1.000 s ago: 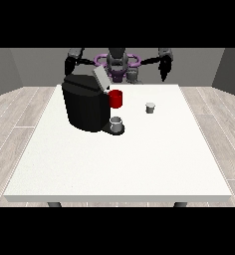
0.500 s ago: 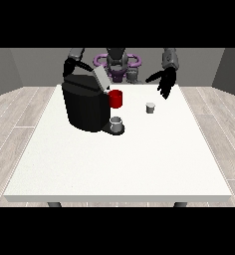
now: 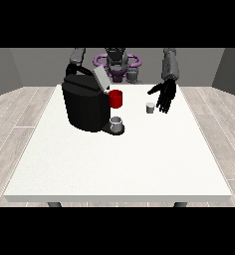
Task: Insert the coffee pod into the coffee machine and close the lid
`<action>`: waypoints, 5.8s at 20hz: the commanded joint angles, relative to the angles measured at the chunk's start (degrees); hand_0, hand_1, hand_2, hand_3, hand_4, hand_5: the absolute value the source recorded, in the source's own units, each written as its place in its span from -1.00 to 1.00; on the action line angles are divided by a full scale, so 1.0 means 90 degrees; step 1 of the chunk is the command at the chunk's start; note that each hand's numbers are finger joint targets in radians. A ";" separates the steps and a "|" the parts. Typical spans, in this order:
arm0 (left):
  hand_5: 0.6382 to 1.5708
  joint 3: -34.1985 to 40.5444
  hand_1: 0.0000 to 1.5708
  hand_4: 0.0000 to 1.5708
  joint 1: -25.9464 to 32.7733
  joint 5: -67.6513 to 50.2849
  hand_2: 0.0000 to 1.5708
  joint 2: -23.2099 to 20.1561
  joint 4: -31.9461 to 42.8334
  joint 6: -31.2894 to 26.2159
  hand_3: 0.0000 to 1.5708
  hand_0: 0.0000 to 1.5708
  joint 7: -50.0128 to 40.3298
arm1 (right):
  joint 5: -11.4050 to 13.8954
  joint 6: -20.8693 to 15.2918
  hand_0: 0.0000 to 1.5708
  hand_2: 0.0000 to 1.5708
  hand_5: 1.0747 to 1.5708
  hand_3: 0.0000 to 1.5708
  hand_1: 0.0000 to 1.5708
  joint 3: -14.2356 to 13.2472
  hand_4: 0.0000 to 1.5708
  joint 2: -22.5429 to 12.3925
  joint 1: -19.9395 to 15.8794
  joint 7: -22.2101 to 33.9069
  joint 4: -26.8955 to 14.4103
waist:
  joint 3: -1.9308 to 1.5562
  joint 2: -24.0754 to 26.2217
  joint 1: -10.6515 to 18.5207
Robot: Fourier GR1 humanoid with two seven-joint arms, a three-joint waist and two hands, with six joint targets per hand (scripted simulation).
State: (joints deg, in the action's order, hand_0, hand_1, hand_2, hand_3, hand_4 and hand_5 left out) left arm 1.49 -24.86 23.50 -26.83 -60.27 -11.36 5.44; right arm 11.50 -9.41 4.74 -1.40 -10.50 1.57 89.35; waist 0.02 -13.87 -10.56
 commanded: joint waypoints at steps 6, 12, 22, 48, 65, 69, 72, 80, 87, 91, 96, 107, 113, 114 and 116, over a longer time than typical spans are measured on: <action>1.00 -0.0316 0.20 -1.00 -0.0658 0.1008 0.23 0.0536 0.0778 0.0970 -0.15 0.20 0.0239 | -0.0118 -0.0163 -1.00 -1.00 1.00 -1.00 -1.00 -0.0160 -1.00 0.0151 -0.0317 -0.0235 -0.0823 | -0.0002 -0.0050 0.0239; 1.00 -0.0659 0.32 -0.41 -0.0940 0.1772 0.41 0.0234 0.0934 0.1298 0.16 0.32 0.0645 | -0.0190 -0.0171 -1.00 -1.00 1.00 -1.00 -1.00 -0.0362 -1.00 0.0145 -0.0699 -0.0363 -0.1242 | -0.0003 -0.0380 0.0345; 1.00 -0.1170 -0.05 -0.53 -0.1040 0.2744 0.20 0.0363 0.1830 0.0951 0.03 -0.05 0.0204 | -0.0440 0.0326 -1.00 -1.00 1.00 -1.00 -1.00 -0.0362 -1.00 -0.0048 -0.0491 -0.0583 -0.1586 | -0.0004 0.0019 0.0171; 1.00 -0.0563 0.79 -0.31 -0.2574 0.2324 0.77 0.1189 0.1680 -0.0751 0.69 0.79 0.0171 | -0.0077 -0.0117 -1.00 -1.00 1.00 -1.00 -1.00 -0.0650 -1.00 -0.0190 -0.0468 -0.0699 -0.2851 | -0.0006 0.1026 0.0493; 1.00 0.0670 0.61 -0.38 -0.4354 0.1818 0.65 0.0511 0.2056 -0.1281 0.62 0.61 -0.0494 | 0.0036 -0.0057 -1.00 -1.00 1.00 -1.00 -1.00 -0.0247 -1.00 0.0048 -0.0954 -0.0529 -0.1897 | -0.0003 0.0443 -0.0638; 1.00 0.0474 0.47 -0.38 -0.4402 0.1940 0.59 0.0503 0.2011 -0.1477 0.61 0.47 -0.0415 | -0.0157 0.0054 -1.00 -1.00 1.00 -1.00 -1.00 -0.0441 -1.00 -0.0050 -0.0937 -0.0217 -0.1824 | -0.0003 0.0624 -0.0547; 1.00 0.0641 0.59 -0.39 -0.4595 0.1889 0.65 0.0430 0.2156 -0.1355 0.59 0.59 -0.0421 | -0.0077 0.0111 -1.00 -1.00 1.00 -1.00 -1.00 -0.0522 -1.00 -0.0311 -0.1227 -0.0103 -0.1654 | -0.0003 0.0352 -0.0743; 1.00 0.0485 0.52 -0.38 -0.4638 0.2058 0.64 0.0612 0.2212 -0.1176 0.59 0.52 -0.0352 | -0.0328 0.0112 -1.00 -1.00 1.00 -1.00 -1.00 -0.0855 -1.00 -0.0367 -0.1514 -0.0163 -0.1734 | -0.0005 -0.0018 -0.0634; 1.00 0.0666 0.59 -0.43 -0.5078 0.1987 0.64 0.0045 0.2446 -0.1649 0.58 0.59 -0.0115 | -0.0134 -0.0147 -1.00 -1.00 1.00 -1.00 -1.00 -0.0777 -1.00 -0.0252 -0.1365 -0.0352 -0.1764 | -0.0004 -0.0225 -0.0711; 1.00 0.0539 0.58 -0.46 -0.4778 0.2053 0.64 0.0467 0.2446 -0.1355 0.57 0.58 -0.0080 | -0.0309 -0.0005 -1.00 -1.00 1.00 -1.00 -1.00 -0.1001 -0.79 -0.0448 -0.1608 0.0050 -0.1814 | -0.0003 -0.0135 -0.0600; 1.00 0.0586 0.52 -0.46 -0.5374 0.2056 0.59 0.0237 0.2441 -0.1611 0.53 0.52 -0.0120 | -0.0143 -0.0277 -1.00 -1.00 1.00 -1.00 -1.00 -0.0970 -0.96 -0.0304 -0.1820 -0.0375 -0.2061 | -0.0006 -0.0483 -0.0531; 1.00 0.0663 0.54 -0.55 -0.5449 0.2082 0.58 0.0099 0.2542 -0.1518 0.54 0.54 0.0115 | -0.0180 -0.0357 -1.00 -1.00 1.00 -1.00 -1.00 -0.1015 -0.87 -0.0241 -0.1745 -0.0402 -0.2057 | -0.0006 -0.0470 -0.0546; 1.00 0.0634 0.50 -0.55 -0.5297 0.2241 0.53 0.0190 0.2545 -0.1021 0.49 0.50 0.0149 | -0.0327 0.0089 -1.00 -1.00 1.00 -1.00 -1.00 -0.1053 -1.00 -0.0556 -0.1733 -0.0172 -0.2015 | -0.0004 -0.0435 -0.0687; 1.00 0.0642 0.58 -0.63 -0.5278 0.2302 0.60 0.0038 0.2585 -0.0932 0.53 0.58 0.0256 | -0.0311 0.0012 -1.00 -1.00 1.00 -1.00 -1.00 -0.1034 -1.00 -0.0514 -0.1761 -0.0195 -0.1843 | -0.0004 -0.0474 -0.0769; 1.00 0.0537 0.56 -1.00 -0.5370 0.2446 0.58 -0.0060 0.2646 -0.1000 0.47 0.56 0.0210 | -0.0238 -0.0035 -1.00 -1.00 1.00 -1.00 -1.00 -0.0899 -1.00 -0.0390 -0.1666 -0.0196 -0.1796 | -0.0005 -0.0454 -0.0879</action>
State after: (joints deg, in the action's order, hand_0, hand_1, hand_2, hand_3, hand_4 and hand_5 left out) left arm 7.11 -73.25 44.07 -26.60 -36.65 -21.40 7.05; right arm 9.14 -9.80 -3.74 -5.01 -26.66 0.49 72.74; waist -0.01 -18.11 -17.56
